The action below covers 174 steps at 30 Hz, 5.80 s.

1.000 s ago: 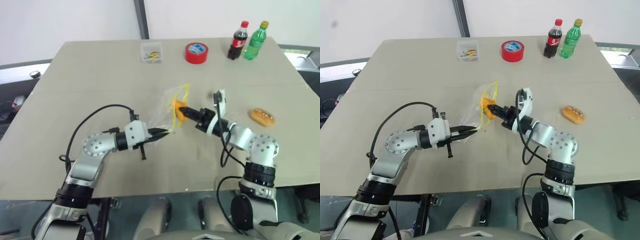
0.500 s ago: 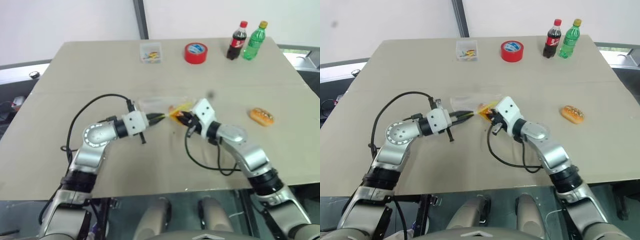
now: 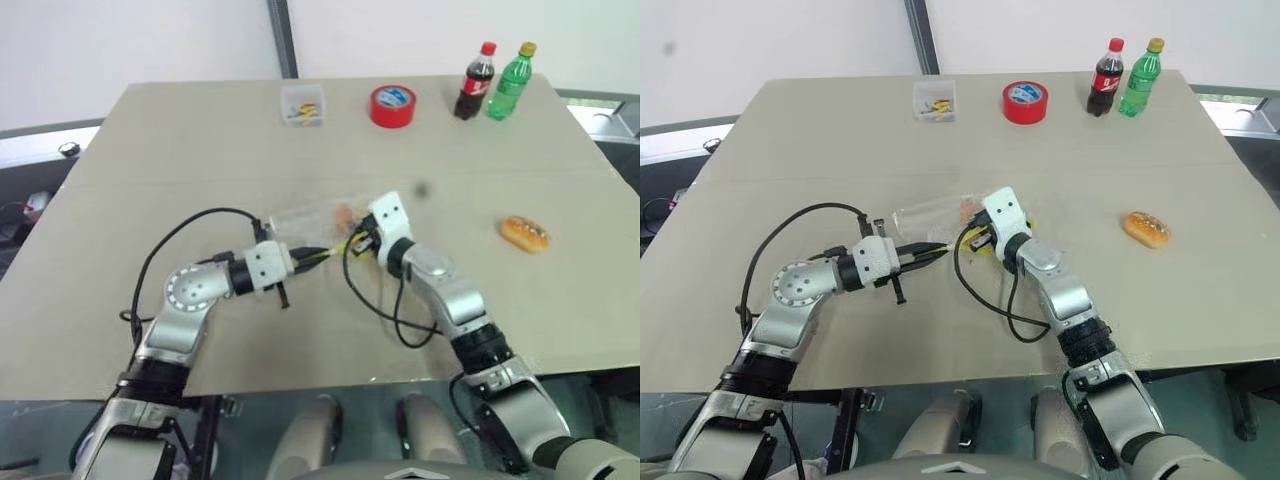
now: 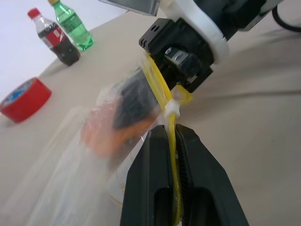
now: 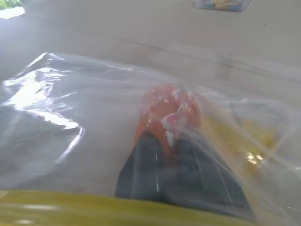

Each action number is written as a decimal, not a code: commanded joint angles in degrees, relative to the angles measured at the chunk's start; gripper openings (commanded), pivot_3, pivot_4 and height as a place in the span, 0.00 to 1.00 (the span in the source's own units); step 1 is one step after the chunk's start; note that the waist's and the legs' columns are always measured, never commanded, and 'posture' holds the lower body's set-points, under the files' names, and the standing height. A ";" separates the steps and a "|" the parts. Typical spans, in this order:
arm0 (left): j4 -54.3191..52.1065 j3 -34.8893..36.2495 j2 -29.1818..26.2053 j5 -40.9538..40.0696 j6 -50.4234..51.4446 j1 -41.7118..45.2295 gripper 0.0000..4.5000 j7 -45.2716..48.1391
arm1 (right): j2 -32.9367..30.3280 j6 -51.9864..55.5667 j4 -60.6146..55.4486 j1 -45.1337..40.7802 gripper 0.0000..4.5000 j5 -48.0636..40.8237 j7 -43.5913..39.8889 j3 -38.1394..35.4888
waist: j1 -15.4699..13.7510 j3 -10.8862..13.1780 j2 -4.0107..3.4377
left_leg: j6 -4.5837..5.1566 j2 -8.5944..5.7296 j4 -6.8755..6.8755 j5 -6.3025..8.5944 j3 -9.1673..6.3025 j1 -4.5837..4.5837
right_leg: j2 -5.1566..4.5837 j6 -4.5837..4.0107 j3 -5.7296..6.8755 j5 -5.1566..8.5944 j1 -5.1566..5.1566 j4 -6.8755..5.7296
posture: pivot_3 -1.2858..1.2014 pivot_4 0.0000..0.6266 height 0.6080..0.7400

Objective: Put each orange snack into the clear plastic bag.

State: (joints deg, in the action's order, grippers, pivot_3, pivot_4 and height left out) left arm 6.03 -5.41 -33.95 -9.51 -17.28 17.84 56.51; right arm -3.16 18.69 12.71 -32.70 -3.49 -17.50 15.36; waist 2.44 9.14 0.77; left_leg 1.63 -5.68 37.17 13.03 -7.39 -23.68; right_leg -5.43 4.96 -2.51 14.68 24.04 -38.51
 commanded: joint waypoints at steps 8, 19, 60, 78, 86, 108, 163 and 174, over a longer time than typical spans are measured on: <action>-5.71 3.34 0.27 -2.13 8.11 -0.57 0.00 -5.32 | -5.69 -10.01 2.65 -3.15 0.36 14.40 5.81 2.56 | 0.05 0.00 0.01 | -0.01 0.00 0.01 0.00 0.01 0.01 | 0.00 0.00 -0.01 0.00 -0.01 0.00 | 0.52 0.24 1.00; -3.95 3.30 4.58 1.59 14.27 3.84 0.00 -14.86 | -9.42 5.65 -25.28 6.84 0.78 -3.34 -12.32 -2.71 | -0.35 -0.01 0.01 | 0.00 -0.01 0.05 0.00 -0.05 -0.06 | -0.01 0.00 0.04 0.00 -0.02 0.05 | 0.52 0.24 1.00; -3.12 4.02 7.45 0.94 14.98 5.54 0.00 -15.61 | -24.01 30.55 -33.59 11.39 0.17 -32.59 -12.48 -25.23 | -0.80 -0.03 -0.01 | 0.14 0.09 0.06 0.09 -0.05 0.10 | -0.02 0.01 0.06 -0.01 -0.33 0.15 | 0.52 0.24 1.00; -14.00 2.27 1.80 -2.21 11.58 -5.65 0.00 -5.83 | -2.46 28.09 -20.68 2.61 0.17 -24.61 -0.72 -10.37 | -0.42 -0.04 -0.06 | 0.04 -0.02 -0.03 0.02 -0.10 -0.02 | -0.08 0.00 0.14 -0.01 -0.21 0.28 | 0.52 0.24 1.00; -14.30 2.47 1.10 -1.31 12.62 -8.39 0.00 -6.37 | 5.31 24.72 -10.44 -0.33 0.17 -27.12 -5.91 -11.47 | -0.08 -0.04 -0.08 | 0.05 0.00 -0.06 0.03 -0.11 0.00 | -0.04 0.00 0.13 -0.01 -0.14 0.26 | 0.52 0.24 1.00; -11.84 9.08 4.77 -8.05 21.52 -4.40 0.00 -12.57 | -18.31 1.54 -23.73 7.13 0.80 -4.83 -15.86 -3.21 | -0.04 -0.04 -0.09 | 0.06 -0.01 -0.01 0.03 -0.05 -0.01 | -0.05 0.01 0.09 0.00 -0.12 0.21 | 0.52 0.24 1.00; -2.93 0.92 5.67 2.66 6.60 5.67 0.00 -12.57 | -36.16 -13.76 -24.85 12.69 0.35 11.53 -18.59 -7.64 | -0.66 -0.01 -0.07 | 0.09 -0.02 0.04 0.04 -0.03 0.05 | -0.03 0.02 0.07 -0.02 -0.31 0.33 | 0.52 0.24 1.00; -0.39 -1.28 4.96 8.08 -0.42 6.80 0.00 -12.52 | -25.62 -6.08 -32.80 0.39 0.35 13.11 -24.97 5.44 | -0.28 -0.03 -0.06 | 0.04 -0.01 0.11 0.02 -0.05 0.06 | -0.05 0.05 0.08 -0.03 -0.26 0.14 | 0.52 0.24 1.00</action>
State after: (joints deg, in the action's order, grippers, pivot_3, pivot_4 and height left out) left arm 6.09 -7.06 -28.48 -1.99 -15.39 24.14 44.09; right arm -28.91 12.49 -19.66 -31.20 9.03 -42.23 20.40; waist 2.16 9.12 0.71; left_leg 1.67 -5.69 37.29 13.05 -7.45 -23.64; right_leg -5.48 5.01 -2.40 14.64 23.78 -38.36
